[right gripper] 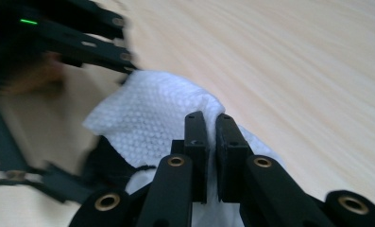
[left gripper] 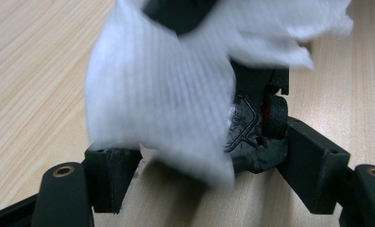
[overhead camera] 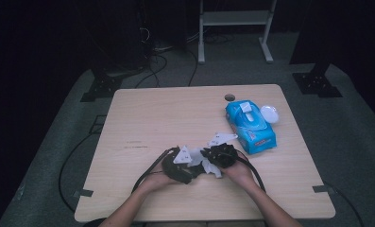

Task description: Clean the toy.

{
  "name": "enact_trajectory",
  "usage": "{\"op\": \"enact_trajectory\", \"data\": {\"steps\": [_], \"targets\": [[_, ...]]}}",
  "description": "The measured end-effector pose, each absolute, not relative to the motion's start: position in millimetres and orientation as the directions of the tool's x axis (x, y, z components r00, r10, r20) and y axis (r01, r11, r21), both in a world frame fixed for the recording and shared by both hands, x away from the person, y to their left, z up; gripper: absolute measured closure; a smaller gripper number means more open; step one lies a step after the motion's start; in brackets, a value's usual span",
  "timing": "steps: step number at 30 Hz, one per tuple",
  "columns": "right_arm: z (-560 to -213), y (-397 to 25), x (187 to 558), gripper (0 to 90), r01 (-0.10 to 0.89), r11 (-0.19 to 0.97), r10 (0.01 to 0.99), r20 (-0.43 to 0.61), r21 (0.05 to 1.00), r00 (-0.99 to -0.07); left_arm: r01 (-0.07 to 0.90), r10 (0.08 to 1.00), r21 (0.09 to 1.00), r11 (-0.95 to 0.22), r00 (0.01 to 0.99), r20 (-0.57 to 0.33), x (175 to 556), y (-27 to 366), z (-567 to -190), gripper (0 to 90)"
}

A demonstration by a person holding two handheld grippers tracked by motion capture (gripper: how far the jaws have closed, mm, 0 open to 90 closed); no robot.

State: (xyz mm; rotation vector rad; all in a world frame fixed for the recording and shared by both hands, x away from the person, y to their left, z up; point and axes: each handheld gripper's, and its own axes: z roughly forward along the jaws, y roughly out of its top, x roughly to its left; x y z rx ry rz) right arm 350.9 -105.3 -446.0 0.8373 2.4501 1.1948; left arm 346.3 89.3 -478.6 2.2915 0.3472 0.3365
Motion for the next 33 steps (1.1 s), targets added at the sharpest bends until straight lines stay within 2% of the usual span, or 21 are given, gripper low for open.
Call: {"op": "enact_trajectory", "data": {"steps": [3,8,11,14,17,21,23,26,33], "targets": [[-450.4,-88.0,348.1,84.2,0.331,0.509,0.566,-0.019,0.795,-0.824,0.154,0.352,0.735,-0.66,0.928,0.122,346.3,89.5,-478.2,25.7],[-448.3,-97.8,356.5,84.3,0.369,0.487,0.615,-0.01,0.792,-0.789,0.147,0.364,0.75,-0.645,0.922,0.133,347.8,94.4,-476.3,26.1],[-446.3,-111.0,359.0,84.3,0.392,0.493,0.661,-0.041,0.777,-0.749,0.133,0.35,0.762,-0.634,0.928,0.13,347.5,97.0,-475.2,37.9],[-449.7,-116.8,360.3,84.3,0.42,0.482,0.663,-0.007,0.769,-0.748,0.142,0.365,0.762,-0.632,0.922,0.131,349.1,95.5,-474.2,29.8],[-453.6,-113.0,357.8,84.3,0.406,0.491,0.638,-0.001,0.771,-0.77,0.156,0.382,0.771,-0.618,0.916,0.121,350.2,92.0,-474.3,19.9],[-445.2,-114.4,352.1,84.3,0.38,0.471,0.628,0.0,0.796,-0.778,0.145,0.368,0.762,-0.632,0.921,0.13,351.1,87.0,-474.7,19.4],[-437.6,-121.6,347.0,84.3,0.364,0.491,0.644,-0.048,0.792,-0.764,0.147,0.363,0.762,-0.631,0.924,0.122,350.3,86.1,-475.3,19.2],[-430.8,-140.9,342.4,84.3,0.366,0.488,0.666,-0.067,0.792,-0.743,0.136,0.357,0.77,-0.623,0.926,0.125,351.3,84.3,-474.7,16.1],[-446.0,-159.4,336.6,84.2,0.405,0.499,0.68,-0.056,0.766,-0.731,0.131,0.352,0.773,-0.62,0.928,0.125,351.2,76.7,-474.4,13.6]]}}
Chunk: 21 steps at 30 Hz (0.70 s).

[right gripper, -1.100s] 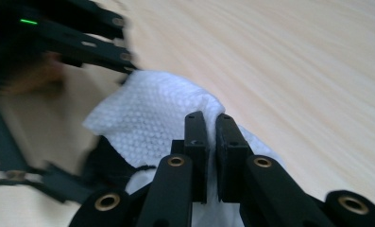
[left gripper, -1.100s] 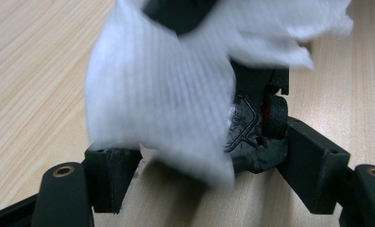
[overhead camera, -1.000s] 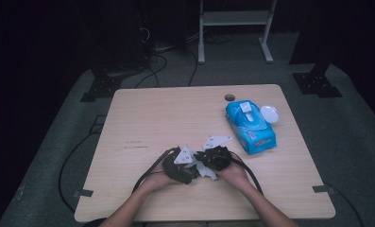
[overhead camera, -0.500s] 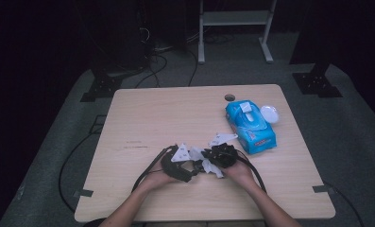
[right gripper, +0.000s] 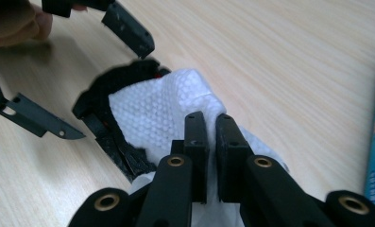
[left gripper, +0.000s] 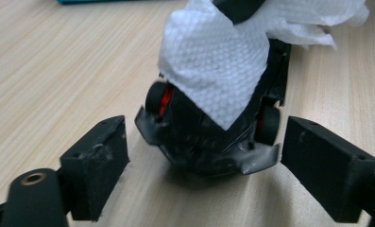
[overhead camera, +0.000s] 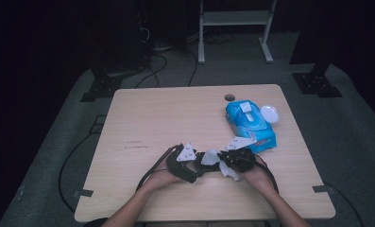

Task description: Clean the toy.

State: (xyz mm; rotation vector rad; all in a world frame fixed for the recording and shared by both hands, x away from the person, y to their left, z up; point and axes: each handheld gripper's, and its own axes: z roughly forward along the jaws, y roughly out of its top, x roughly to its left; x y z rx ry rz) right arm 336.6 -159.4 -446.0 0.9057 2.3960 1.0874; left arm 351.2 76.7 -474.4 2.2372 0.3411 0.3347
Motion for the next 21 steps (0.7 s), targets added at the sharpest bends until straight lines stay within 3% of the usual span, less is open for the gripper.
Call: {"op": "enact_trajectory", "data": {"steps": [9,13,15,21], "targets": [[-449.5,-148.4,337.8,84.3,0.354,0.506,0.606,-0.032,0.787,-0.795,0.134,0.332,0.751,-0.647,0.936,0.119,352.4,73.7,-479.5,11.1],[-451.1,-130.4,336.5,84.3,0.331,0.534,0.548,-0.021,0.778,-0.836,0.105,0.293,0.737,-0.667,0.947,0.13,349.7,73.9,-479.3,22.0],[-452.8,-121.0,334.1,84.2,0.312,0.548,0.514,-0.018,0.776,-0.858,0.102,0.291,0.731,-0.674,0.947,0.137,348.4,73.7,-478.2,23.1],[-447.5,-136.2,336.6,84.3,0.329,0.542,0.58,-0.06,0.773,-0.813,0.103,0.295,0.734,-0.671,0.945,0.138,347.7,74.1,-478.4,23.4]]}}
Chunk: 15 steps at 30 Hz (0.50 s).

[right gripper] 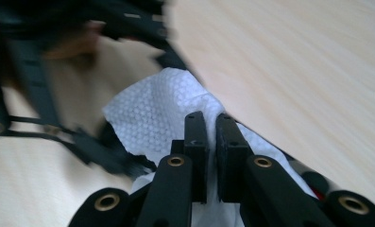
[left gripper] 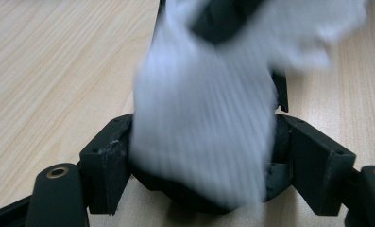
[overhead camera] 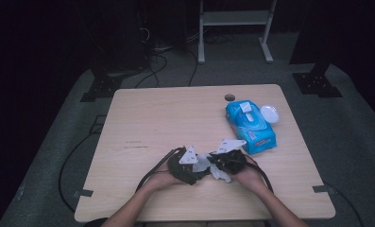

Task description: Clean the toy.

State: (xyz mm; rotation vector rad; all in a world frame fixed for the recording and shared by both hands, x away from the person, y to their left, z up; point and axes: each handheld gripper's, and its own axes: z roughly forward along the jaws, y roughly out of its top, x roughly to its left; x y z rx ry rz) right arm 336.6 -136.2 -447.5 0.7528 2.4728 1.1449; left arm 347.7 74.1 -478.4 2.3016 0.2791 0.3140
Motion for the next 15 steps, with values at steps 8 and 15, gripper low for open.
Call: {"op": "enact_trajectory", "data": {"steps": [8,15], "targets": [[-441.7,-171.2,333.6,84.4,0.397,0.502,0.68,-0.068,0.769,-0.73,0.09,0.289,0.729,-0.678,0.945,0.152,346.9,74.0,-477.2,23.7],[-451.5,-133.1,316.8,84.2,0.317,0.549,0.558,-0.056,0.774,-0.828,0.1,0.296,0.723,-0.683,0.944,0.149,346.4,78.3,-477.0,23.7]]}}
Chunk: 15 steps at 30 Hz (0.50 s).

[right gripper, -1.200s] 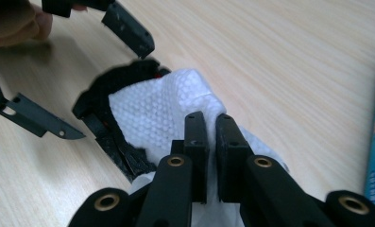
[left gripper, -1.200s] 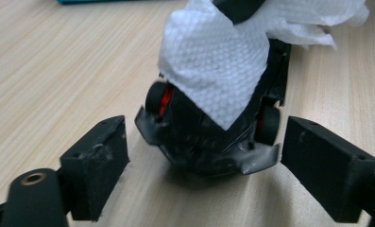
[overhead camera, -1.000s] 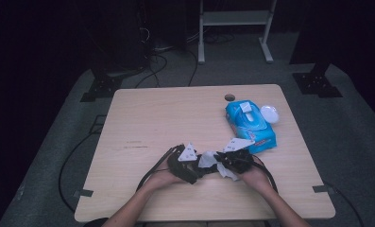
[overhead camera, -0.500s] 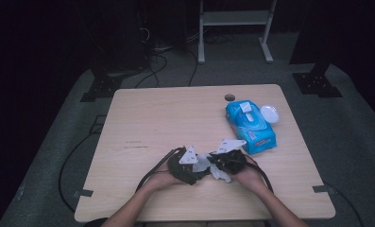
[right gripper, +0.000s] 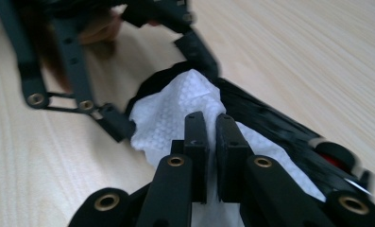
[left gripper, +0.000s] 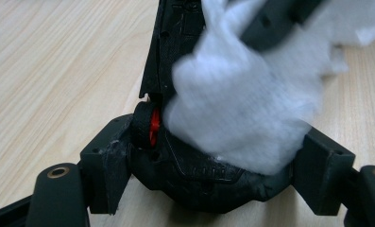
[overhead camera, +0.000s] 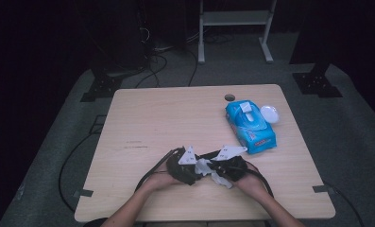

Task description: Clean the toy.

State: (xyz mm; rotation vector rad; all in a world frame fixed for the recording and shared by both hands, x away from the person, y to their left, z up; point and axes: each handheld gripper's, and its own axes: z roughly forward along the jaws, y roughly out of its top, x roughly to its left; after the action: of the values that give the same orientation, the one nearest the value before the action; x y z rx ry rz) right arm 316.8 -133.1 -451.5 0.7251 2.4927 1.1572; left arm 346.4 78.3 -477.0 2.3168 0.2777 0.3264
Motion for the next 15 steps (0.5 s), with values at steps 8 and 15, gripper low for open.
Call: {"op": "enact_trajectory", "data": {"steps": [8,15], "targets": [[-443.5,-168.8,321.6,84.3,0.358,0.542,0.662,-0.124,0.761,-0.739,0.114,0.311,0.728,-0.677,0.94,0.141,347.4,87.4,-475.5,23.7],[-446.5,-175.3,320.8,84.3,0.384,0.512,0.697,-0.11,0.769,-0.709,0.116,0.314,0.727,-0.676,0.938,0.143,347.8,89.3,-474.9,23.6]]}}
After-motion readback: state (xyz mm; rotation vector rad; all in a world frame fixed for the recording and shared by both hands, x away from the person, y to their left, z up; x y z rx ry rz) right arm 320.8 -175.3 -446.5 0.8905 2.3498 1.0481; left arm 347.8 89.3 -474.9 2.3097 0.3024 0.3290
